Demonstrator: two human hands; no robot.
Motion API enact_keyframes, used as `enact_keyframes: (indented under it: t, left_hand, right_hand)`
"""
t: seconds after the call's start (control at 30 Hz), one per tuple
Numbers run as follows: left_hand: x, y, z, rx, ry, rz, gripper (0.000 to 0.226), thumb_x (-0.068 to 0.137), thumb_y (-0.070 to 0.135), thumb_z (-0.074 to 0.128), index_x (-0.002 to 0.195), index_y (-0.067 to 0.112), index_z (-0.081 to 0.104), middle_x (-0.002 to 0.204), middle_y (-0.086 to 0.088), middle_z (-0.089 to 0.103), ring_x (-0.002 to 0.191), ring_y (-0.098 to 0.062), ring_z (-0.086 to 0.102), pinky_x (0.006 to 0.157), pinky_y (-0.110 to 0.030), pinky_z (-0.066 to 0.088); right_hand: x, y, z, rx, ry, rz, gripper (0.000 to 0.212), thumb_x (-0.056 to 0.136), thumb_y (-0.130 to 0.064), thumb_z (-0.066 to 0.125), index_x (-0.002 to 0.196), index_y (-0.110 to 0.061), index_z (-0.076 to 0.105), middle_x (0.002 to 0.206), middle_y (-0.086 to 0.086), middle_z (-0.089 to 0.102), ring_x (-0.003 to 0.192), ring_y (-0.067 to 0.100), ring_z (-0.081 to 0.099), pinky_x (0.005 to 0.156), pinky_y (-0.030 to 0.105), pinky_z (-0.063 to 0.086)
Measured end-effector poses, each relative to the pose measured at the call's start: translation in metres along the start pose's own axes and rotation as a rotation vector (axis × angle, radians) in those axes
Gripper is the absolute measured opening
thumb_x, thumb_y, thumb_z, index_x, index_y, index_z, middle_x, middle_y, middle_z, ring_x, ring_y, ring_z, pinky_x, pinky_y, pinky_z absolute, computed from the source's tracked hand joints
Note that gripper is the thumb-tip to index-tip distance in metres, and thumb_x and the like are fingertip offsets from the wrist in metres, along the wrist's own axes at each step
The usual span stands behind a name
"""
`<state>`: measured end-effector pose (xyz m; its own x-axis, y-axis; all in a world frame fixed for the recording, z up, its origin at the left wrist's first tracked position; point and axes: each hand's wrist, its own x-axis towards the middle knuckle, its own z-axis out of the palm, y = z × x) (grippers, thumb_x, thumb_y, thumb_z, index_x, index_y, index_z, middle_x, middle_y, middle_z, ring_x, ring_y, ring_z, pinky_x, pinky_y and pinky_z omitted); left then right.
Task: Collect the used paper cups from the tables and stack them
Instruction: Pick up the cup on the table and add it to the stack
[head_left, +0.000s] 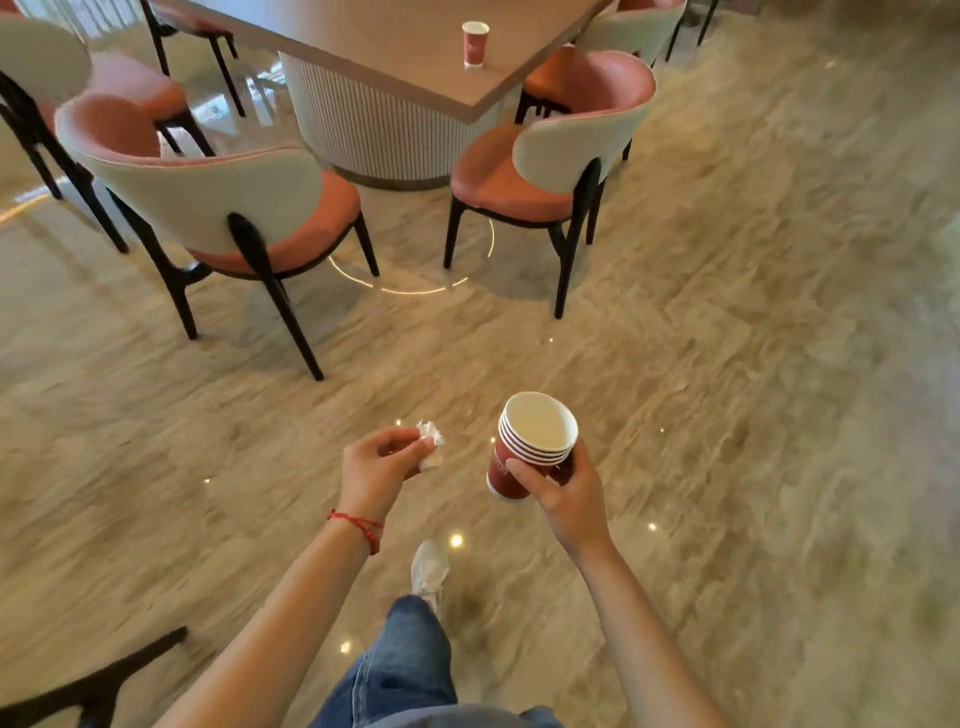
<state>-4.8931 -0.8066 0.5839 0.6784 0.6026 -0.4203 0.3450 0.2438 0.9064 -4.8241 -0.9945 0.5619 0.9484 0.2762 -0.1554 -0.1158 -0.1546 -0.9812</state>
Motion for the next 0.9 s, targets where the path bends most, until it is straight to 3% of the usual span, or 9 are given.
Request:
enact_keyframes:
  t: [0.1, 0.3, 0.43, 0.53, 0.7, 0.9]
  left_hand:
    - [0.058, 0.037, 0.005, -0.005, 0.003, 0.013, 0.01, 0.075, 0.009, 0.073, 0.075, 0.017, 0.068, 0.076, -0.002, 0.068, 0.068, -0.011, 0.065, 0.057, -0.012, 0.052]
    - [0.152, 0.1, 0.019, 0.017, -0.004, 0.049, 0.008, 0.076, 0.008, 0.072, 0.078, 0.015, 0.068, 0.077, -0.002, 0.066, 0.063, -0.004, 0.063, 0.057, -0.011, 0.052]
    - [0.212, 0.129, 0.037, 0.018, -0.001, 0.065, 0.013, 0.076, 0.008, 0.072, 0.089, 0.006, 0.069, 0.082, -0.006, 0.068, 0.068, -0.008, 0.064, 0.059, -0.012, 0.053]
    - [0.247, 0.175, 0.055, 0.012, 0.001, 0.071, 0.007, 0.076, 0.008, 0.072, 0.083, 0.01, 0.07, 0.079, -0.003, 0.067, 0.064, -0.004, 0.065, 0.058, -0.011, 0.053]
    - [0.331, 0.215, 0.101, 0.013, 0.004, 0.091, 0.006, 0.077, 0.008, 0.071, 0.081, 0.012, 0.069, 0.078, -0.001, 0.067, 0.058, 0.004, 0.064, 0.055, -0.009, 0.05]
    - [0.42, 0.275, 0.149, -0.007, 0.048, 0.081, 0.008, 0.076, 0.011, 0.072, 0.084, 0.013, 0.07, 0.08, -0.002, 0.069, 0.06, 0.002, 0.065, 0.055, -0.009, 0.05]
  right_hand:
    - [0.063, -0.019, 0.024, 0.022, 0.022, 0.0, 0.053, 0.058, -0.035, 0.081, 0.106, -0.033, 0.058, 0.102, -0.011, 0.069, 0.095, 0.003, 0.064, 0.08, 0.018, 0.049]
    - [0.164, -0.048, 0.055, 0.003, 0.003, -0.002, 0.059, 0.058, -0.039, 0.081, 0.112, -0.03, 0.058, 0.103, -0.013, 0.068, 0.096, 0.002, 0.063, 0.077, 0.014, 0.049]
    - [0.231, -0.061, 0.062, 0.013, -0.008, -0.017, 0.06, 0.061, -0.034, 0.08, 0.116, -0.028, 0.056, 0.108, -0.009, 0.067, 0.099, 0.004, 0.063, 0.08, 0.018, 0.051]
    - [0.282, -0.097, 0.059, 0.018, -0.011, -0.008, 0.066, 0.061, -0.036, 0.08, 0.12, -0.022, 0.056, 0.11, -0.007, 0.066, 0.102, 0.007, 0.063, 0.084, 0.024, 0.051]
    - [0.393, -0.115, 0.057, 0.025, -0.019, -0.055, 0.057, 0.061, -0.033, 0.081, 0.113, -0.035, 0.056, 0.108, -0.011, 0.066, 0.101, 0.006, 0.062, 0.08, 0.019, 0.051]
    - [0.517, -0.151, 0.052, 0.013, -0.076, -0.068, 0.063, 0.062, -0.032, 0.081, 0.12, -0.027, 0.056, 0.11, -0.01, 0.067, 0.105, 0.008, 0.061, 0.087, 0.026, 0.051]
